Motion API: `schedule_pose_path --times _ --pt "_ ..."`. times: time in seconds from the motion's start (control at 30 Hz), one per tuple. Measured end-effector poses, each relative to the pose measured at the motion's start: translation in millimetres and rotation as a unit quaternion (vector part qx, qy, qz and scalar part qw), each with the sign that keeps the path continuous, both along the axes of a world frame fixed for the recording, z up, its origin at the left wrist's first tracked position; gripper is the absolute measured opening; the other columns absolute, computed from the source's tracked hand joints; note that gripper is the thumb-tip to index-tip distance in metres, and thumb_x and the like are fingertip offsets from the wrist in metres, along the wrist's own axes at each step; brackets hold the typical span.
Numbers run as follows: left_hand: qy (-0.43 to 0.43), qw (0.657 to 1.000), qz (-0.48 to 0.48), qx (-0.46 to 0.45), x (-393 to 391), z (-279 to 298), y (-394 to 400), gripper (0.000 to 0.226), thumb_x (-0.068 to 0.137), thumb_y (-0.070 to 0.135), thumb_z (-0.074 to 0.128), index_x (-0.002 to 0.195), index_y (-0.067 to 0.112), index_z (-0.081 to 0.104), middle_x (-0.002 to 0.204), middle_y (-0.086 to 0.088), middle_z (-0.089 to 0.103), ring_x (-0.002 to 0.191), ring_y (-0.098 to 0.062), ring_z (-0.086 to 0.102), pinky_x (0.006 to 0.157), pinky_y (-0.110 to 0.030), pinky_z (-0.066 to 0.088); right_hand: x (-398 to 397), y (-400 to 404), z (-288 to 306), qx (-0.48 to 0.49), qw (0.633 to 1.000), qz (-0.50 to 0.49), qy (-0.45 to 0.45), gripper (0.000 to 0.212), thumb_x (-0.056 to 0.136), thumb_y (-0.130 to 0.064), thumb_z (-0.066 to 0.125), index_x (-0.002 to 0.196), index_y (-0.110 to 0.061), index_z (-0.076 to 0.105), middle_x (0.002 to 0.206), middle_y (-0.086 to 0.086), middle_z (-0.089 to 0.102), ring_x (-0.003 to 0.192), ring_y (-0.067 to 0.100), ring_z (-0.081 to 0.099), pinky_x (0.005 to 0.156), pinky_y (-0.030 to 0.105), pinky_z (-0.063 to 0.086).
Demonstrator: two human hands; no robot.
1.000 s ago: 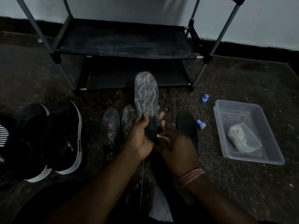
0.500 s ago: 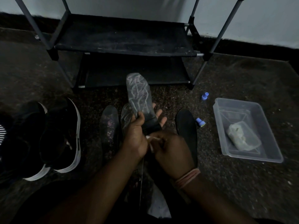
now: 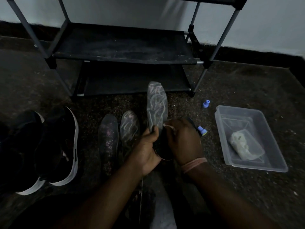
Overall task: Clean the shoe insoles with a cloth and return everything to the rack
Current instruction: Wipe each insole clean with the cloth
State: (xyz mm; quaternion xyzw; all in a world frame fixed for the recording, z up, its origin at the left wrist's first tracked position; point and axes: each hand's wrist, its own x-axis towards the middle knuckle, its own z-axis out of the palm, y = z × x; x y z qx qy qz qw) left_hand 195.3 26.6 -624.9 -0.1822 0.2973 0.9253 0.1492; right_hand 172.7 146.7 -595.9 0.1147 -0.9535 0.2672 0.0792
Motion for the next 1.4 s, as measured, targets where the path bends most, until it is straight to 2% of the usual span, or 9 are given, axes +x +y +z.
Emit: schedule_pose_path --times 0.2,0.37,0.53,0.7,0.87,1.03,1.1,1.23,1.4 --pt "-0.019 1.0 0.012 -0.014 -8 -3 -17 0.045 0.106 0.025 0.039 0.142 0.001 0.052 0.138 -0.016 0.062 0.119 -0.025 0.065 0.096 -0.035 0.057 7 -14 0 0.004 0.986 0.14 -0.086 0.018 0.092 -0.03 0.053 0.088 -0.023 0.069 0.093 -0.001 0.067 0.085 0.015 0.062 0.075 0.027 0.047" --pt "-0.009 0.999 -0.044 -0.025 -4 -4 -2 0.035 0.106 0.017 0.041 0.136 0.008 0.057 0.128 -0.017 0.067 0.11 -0.027 0.069 0.089 -0.04 0.059 -18 12 -3 0.04 0.999 -0.028 -0.012 0.022 0.087 -0.028 0.048 0.082 -0.019 0.067 0.087 0.007 0.066 0.084 0.03 0.061 0.076 0.043 0.051" --pt "0.011 0.999 -0.041 -0.005 -8 -5 -11 0.035 0.106 0.02 0.039 0.132 0.002 0.054 0.105 -0.016 0.074 0.095 -0.024 0.073 0.074 -0.035 0.061 2 -14 12 -0.026 0.992 0.088 -0.086 0.018 0.088 -0.029 0.057 0.084 -0.021 0.072 0.084 0.001 0.068 0.078 0.016 0.062 0.071 0.028 0.045" --pt "0.012 0.997 -0.078 -0.017 -3 -3 -5 0.04 0.105 0.024 0.042 0.133 0.002 0.059 0.125 -0.019 0.069 0.112 -0.028 0.069 0.089 -0.038 0.059 -10 5 6 0.032 0.999 -0.012 -0.008 0.024 0.087 -0.027 0.05 0.072 -0.017 0.065 0.077 0.008 0.063 0.075 0.031 0.061 0.07 0.043 0.05" --pt "-0.017 0.997 -0.063 0.047 -11 -3 -20 0.084 0.095 0.07 0.031 0.142 0.003 0.053 0.142 -0.017 0.058 0.129 -0.027 0.058 0.105 -0.04 0.05 6 -20 13 -0.061 0.979 0.158 -0.113 0.014 0.089 -0.022 0.059 0.094 -0.025 0.072 0.096 -0.005 0.07 0.087 0.011 0.065 0.079 0.034 0.052" --pt "-0.035 0.995 -0.092 0.024 -5 -12 -2 0.065 0.102 0.056 0.03 0.134 0.011 0.064 0.138 -0.015 0.062 0.129 -0.027 0.059 0.109 -0.043 0.045 -15 14 0 0.033 0.999 -0.008 -0.041 0.013 0.088 -0.024 0.058 0.085 -0.019 0.071 0.088 0.006 0.068 0.084 0.027 0.065 0.073 0.042 0.053" --pt "-0.036 0.995 -0.085 0.022 -4 -12 -1 0.063 0.102 0.054 0.031 0.137 0.011 0.061 0.14 -0.014 0.061 0.131 -0.027 0.056 0.114 -0.044 0.039 -12 10 1 0.046 0.999 0.008 -0.02 0.017 0.088 -0.021 0.055 0.079 -0.016 0.068 0.081 0.007 0.065 0.08 0.028 0.062 0.07 0.044 0.052" --pt "-0.046 0.998 -0.043 0.03 -9 -15 -11 0.068 0.101 0.057 0.032 0.132 0.005 0.063 0.13 -0.018 0.066 0.119 -0.027 0.065 0.1 -0.04 0.047 7 -19 7 0.013 0.988 0.126 -0.092 0.018 0.09 -0.029 0.052 0.088 -0.024 0.069 0.09 0.0 0.064 0.08 0.017 0.062 0.071 0.038 0.051" --pt "-0.049 0.995 -0.083 0.027 -5 -11 -2 0.062 0.103 0.054 0.033 0.135 0.009 0.061 0.138 -0.017 0.061 0.129 -0.028 0.058 0.112 -0.044 0.039 -8 4 1 0.03 0.999 -0.026 0.003 0.026 0.087 -0.031 0.047 0.073 -0.018 0.065 0.078 0.007 0.061 0.082 0.027 0.057 0.073 0.045 0.049"
